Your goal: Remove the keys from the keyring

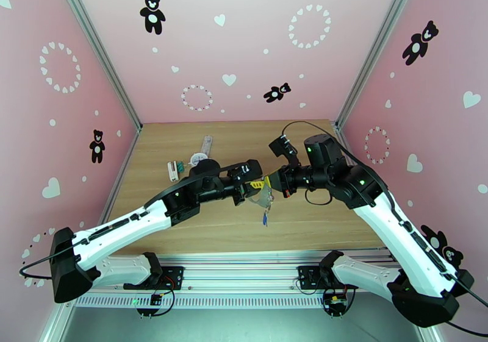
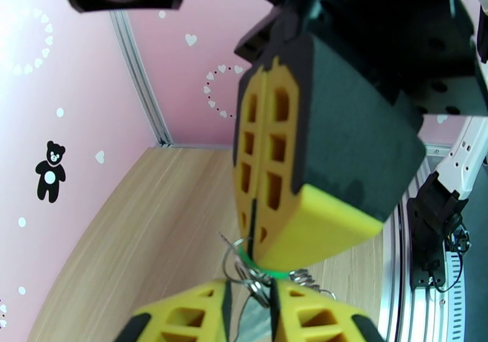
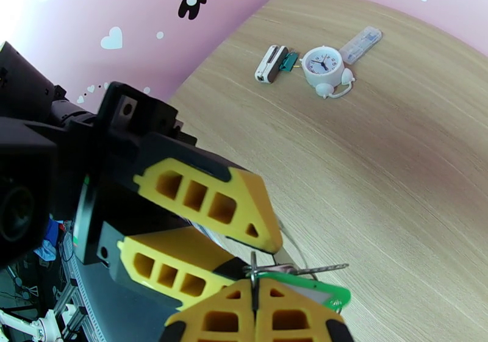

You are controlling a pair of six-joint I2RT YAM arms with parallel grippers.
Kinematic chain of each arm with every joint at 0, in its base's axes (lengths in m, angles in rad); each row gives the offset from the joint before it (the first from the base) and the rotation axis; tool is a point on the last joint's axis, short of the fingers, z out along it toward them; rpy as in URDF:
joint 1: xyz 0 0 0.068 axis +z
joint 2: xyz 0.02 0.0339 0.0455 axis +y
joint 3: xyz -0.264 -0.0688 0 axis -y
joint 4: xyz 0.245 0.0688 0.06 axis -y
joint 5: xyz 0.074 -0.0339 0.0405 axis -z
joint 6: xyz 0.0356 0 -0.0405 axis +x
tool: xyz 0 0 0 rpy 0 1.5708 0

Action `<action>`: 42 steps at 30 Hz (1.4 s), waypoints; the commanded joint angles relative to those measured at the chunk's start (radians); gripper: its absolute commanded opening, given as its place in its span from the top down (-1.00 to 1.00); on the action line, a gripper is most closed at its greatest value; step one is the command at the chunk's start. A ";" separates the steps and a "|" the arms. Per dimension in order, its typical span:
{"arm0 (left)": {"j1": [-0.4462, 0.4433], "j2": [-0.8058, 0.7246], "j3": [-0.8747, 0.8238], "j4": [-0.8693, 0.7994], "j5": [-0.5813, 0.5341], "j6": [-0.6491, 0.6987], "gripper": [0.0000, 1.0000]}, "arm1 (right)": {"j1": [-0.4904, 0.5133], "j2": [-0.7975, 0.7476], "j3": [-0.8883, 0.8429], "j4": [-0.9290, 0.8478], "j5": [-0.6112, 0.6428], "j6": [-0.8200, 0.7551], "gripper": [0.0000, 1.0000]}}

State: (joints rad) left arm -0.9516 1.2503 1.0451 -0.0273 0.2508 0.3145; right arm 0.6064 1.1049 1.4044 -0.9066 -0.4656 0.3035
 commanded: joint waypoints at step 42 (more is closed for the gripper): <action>0.011 -0.056 -0.021 0.075 -0.011 0.113 1.00 | -0.084 -0.075 -0.024 0.009 -0.131 0.041 1.00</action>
State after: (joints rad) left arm -0.9524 1.2331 1.0561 -0.0254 0.2314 0.4187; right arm 0.5407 1.0687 1.3922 -0.9134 -0.5262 0.3157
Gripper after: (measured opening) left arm 0.063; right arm 0.035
